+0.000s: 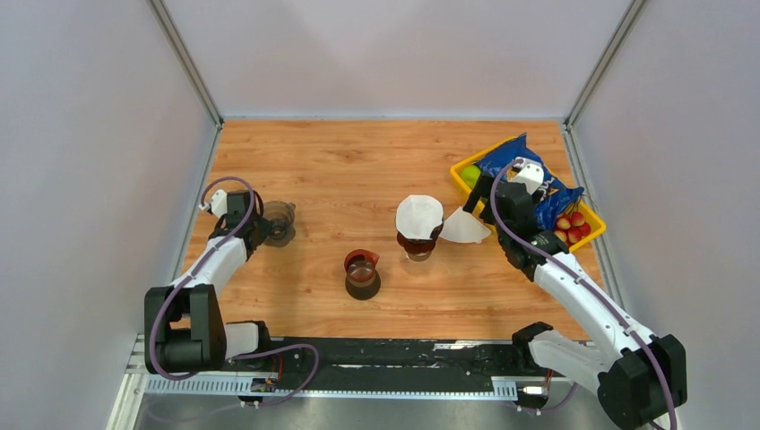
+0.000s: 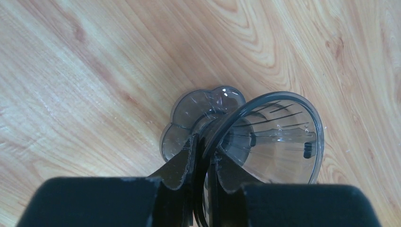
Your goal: Place the coffee filter in the dripper
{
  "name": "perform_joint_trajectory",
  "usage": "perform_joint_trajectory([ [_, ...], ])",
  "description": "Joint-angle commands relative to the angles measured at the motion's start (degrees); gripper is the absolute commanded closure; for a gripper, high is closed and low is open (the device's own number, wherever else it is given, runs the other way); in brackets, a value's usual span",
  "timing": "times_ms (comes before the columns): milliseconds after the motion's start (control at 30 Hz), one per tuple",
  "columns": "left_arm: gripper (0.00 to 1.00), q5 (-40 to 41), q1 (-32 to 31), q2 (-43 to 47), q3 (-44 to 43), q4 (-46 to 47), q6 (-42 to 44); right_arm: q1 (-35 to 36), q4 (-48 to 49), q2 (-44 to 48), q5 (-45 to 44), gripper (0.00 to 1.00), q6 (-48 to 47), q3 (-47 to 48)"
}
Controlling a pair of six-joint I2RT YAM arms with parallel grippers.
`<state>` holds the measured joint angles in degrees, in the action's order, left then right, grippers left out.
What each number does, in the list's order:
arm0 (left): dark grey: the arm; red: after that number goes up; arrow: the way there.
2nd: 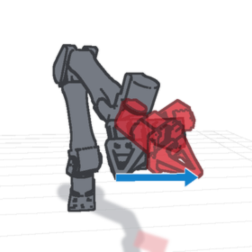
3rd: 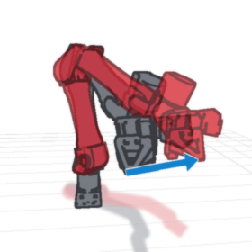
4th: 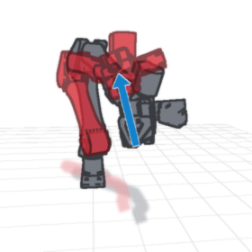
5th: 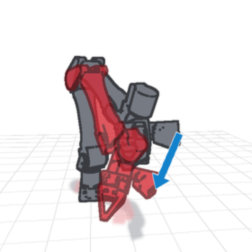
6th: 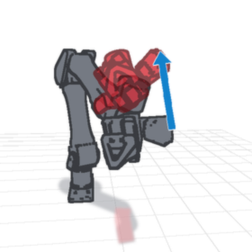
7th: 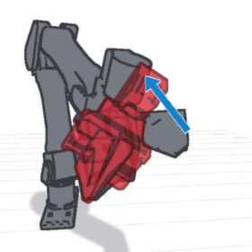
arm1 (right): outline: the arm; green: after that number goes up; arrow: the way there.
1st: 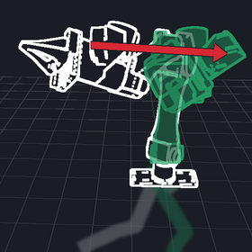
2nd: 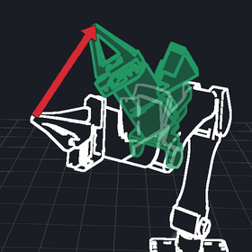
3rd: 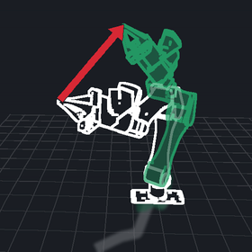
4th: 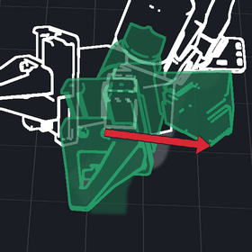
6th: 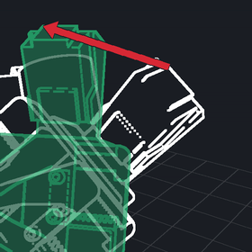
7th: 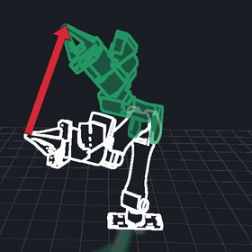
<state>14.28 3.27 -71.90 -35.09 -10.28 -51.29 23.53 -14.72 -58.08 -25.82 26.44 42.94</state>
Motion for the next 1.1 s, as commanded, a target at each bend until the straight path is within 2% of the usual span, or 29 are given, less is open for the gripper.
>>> perform_joint_trajectory([
  [0, 1.00, -2.24, 0.48, 1.50, -2.24, -1.25, 1.66, -0.06, 2.62, 0.64, 0.31, 0.00, -0.61, -0.12],
  [300, 1.00, -13.13, 0.46, 8.57, -3.36, -2.37, 6.19, 0.01, 2.67, 2.36, -1.06, 0.00, -0.58, -0.70],
  [533, 1.00, -31.27, -0.07, 11.67, -6.17, -3.82, 9.91, -0.04, 2.68, 4.39, -1.84, 0.00, -0.58, -1.30],
  [700, 1.00, -35.82, -5.65, 11.64, -10.30, -8.60, 13.49, -0.05, 2.68, 4.93, -1.89, 0.00, -0.55, -1.54],
  [867, 0.99, -44.56, -8.95, 12.05, -14.99, -11.68, 16.11, -0.06, 2.67, 4.83, -1.97, 0.00, -1.01, -1.45],
  [1067, 0.97, -47.98, -13.97, 12.10, -20.66, -19.45, 21.09, 0.02, 2.68, 4.74, -3.10, 0.00, -1.21, -1.41],
])
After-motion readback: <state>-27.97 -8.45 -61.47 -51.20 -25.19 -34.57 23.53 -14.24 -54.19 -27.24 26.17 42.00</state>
